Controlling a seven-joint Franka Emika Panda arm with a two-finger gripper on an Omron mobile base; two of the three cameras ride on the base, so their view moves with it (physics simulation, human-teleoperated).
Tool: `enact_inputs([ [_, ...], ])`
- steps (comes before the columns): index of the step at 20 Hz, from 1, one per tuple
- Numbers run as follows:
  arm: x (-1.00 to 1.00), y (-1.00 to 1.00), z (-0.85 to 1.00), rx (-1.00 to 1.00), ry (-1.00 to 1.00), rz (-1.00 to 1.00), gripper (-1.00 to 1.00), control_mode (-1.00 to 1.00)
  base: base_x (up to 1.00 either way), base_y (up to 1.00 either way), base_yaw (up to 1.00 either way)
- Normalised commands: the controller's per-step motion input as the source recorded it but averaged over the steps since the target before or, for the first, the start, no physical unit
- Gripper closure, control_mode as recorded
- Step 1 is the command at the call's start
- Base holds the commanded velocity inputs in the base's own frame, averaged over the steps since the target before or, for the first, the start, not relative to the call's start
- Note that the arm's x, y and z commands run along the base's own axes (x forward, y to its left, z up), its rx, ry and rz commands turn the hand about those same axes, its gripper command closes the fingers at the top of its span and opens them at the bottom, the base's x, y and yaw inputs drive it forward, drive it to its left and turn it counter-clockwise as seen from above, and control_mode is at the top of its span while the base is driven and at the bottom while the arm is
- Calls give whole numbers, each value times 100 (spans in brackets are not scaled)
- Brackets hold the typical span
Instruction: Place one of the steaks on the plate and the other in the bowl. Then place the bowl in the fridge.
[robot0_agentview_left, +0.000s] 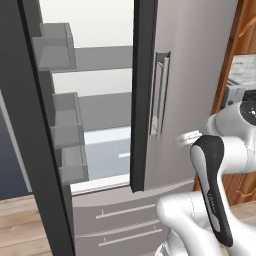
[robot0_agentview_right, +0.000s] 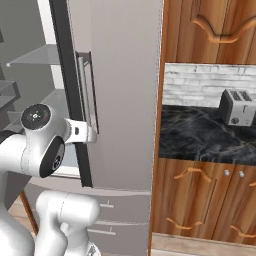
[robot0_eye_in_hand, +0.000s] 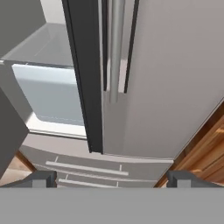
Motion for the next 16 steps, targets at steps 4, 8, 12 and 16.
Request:
enact_inputs([
  [4,0,0,0,0,0,0,-100,100,-19,-59,0],
  [8,0,0,0,0,0,0,-100,100,4,-99,-17],
  [12,0,0,0,0,0,0,-100,100,30,-100,-35],
  [16,0,0,0,0,0,0,-100,100,62,-100,-41],
])
